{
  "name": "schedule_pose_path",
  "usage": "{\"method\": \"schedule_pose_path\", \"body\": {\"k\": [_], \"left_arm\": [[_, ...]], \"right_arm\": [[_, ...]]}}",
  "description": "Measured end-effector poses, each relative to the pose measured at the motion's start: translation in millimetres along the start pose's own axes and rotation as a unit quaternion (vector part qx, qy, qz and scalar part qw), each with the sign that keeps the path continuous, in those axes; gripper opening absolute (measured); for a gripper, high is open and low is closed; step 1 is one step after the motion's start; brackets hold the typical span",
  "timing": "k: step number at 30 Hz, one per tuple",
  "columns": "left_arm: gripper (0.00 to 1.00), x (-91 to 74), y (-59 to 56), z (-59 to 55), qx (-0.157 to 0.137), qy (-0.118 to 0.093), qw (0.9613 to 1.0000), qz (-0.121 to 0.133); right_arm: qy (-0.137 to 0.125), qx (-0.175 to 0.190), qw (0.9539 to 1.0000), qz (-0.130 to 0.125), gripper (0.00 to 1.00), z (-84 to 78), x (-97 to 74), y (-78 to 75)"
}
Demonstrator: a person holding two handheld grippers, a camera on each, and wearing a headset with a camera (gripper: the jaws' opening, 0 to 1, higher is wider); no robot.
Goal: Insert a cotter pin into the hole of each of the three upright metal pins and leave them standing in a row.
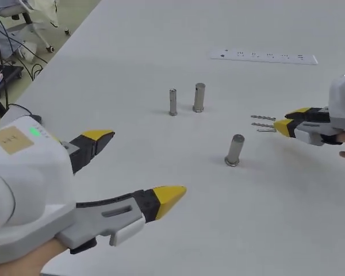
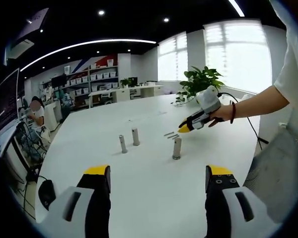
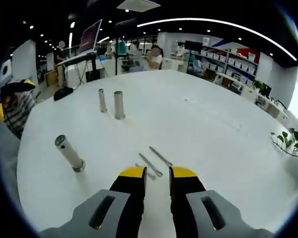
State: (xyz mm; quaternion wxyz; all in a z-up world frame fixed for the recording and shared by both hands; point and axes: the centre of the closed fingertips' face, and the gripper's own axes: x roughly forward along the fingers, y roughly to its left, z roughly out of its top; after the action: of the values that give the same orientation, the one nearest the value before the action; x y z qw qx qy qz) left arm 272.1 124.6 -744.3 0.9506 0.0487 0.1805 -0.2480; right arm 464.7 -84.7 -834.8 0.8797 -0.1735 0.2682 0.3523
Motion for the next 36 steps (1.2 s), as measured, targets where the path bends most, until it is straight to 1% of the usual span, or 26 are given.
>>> {"method": "schedule_pose_path", "body": {"k": [2, 6, 13, 16, 18, 21, 22, 25, 26, 27, 29, 32, 33, 35, 36], "left_arm": [[0.77, 0.5, 0.1, -2.0, -0.002, 0.003, 1.0000, 0.001], [0.75, 0.7, 1.2, -3.9, 0.000, 0.006, 1.0000, 0.005], [0.75, 1.1, 5.3, -6.5, -0.003, 0.010, 0.9999, 0.008], [0.75, 1.0, 6.6, -7.4, -0.005, 0.010, 0.9999, 0.009], [0.75, 1.0, 7.0, -7.8, -0.008, 0.009, 0.9999, 0.010], [0.75, 1.2, 7.9, -9.6, -0.009, 0.012, 0.9998, 0.011], [0.75, 1.4, 8.2, -10.1, -0.009, 0.013, 0.9998, 0.012], [0.75, 1.7, 8.5, -10.7, -0.011, 0.013, 0.9998, 0.012], [0.75, 1.9, 8.5, -11.0, -0.012, 0.014, 0.9998, 0.012], [0.75, 2.3, 7.9, -12.0, -0.012, 0.017, 0.9997, 0.011], [0.75, 3.1, 6.6, -14.2, -0.009, 0.023, 0.9996, 0.009], [0.75, 3.6, 4.9, -14.0, -0.010, 0.023, 0.9997, 0.007], [0.75, 3.6, 4.5, -13.8, -0.010, 0.022, 0.9997, 0.006], [0.75, 3.6, 3.6, -13.5, -0.008, 0.023, 0.9997, 0.006], [0.75, 3.5, 3.3, -13.7, -0.008, 0.023, 0.9997, 0.005]], "right_arm": [[0.003, -0.006, 1.0000, 0.004, 0.17, 1.2, 4.3, -2.1], [0.013, -0.019, 0.9997, 0.005, 0.16, 0.3, 12.8, -7.1], [0.037, -0.048, 0.9979, 0.021, 0.16, -4.4, 27.1, -12.1], [0.045, -0.051, 0.9974, 0.023, 0.15, -6.2, 31.0, -15.5], [0.048, -0.059, 0.9967, 0.029, 0.15, -6.1, 32.9, -16.6], [0.062, -0.067, 0.9950, 0.039, 0.15, -9.1, 35.4, -17.3], [0.061, -0.071, 0.9947, 0.043, 0.14, -7.2, 35.7, -17.4], [0.075, -0.083, 0.9918, 0.061, 0.14, -6.4, 35.7, -15.6], [0.082, -0.093, 0.9898, 0.069, 0.14, -6.3, 35.5, -14.7], [0.087, -0.099, 0.9883, 0.077, 0.14, -6.4, 35.3, -13.5], [0.098, -0.100, 0.9856, 0.095, 0.12, -6.6, 35.4, -11.2], [0.112, -0.100, 0.9828, 0.108, 0.12, -6.5, 35.2, -11.2], [0.117, -0.105, 0.9810, 0.114, 0.11, -6.9, 34.7, -9.6], [0.124, -0.107, 0.9789, 0.122, 0.09, -7.9, 33.9, -6.8], [0.125, -0.107, 0.9787, 0.123, 0.08, -8.1, 33.9, -6.3]]}}
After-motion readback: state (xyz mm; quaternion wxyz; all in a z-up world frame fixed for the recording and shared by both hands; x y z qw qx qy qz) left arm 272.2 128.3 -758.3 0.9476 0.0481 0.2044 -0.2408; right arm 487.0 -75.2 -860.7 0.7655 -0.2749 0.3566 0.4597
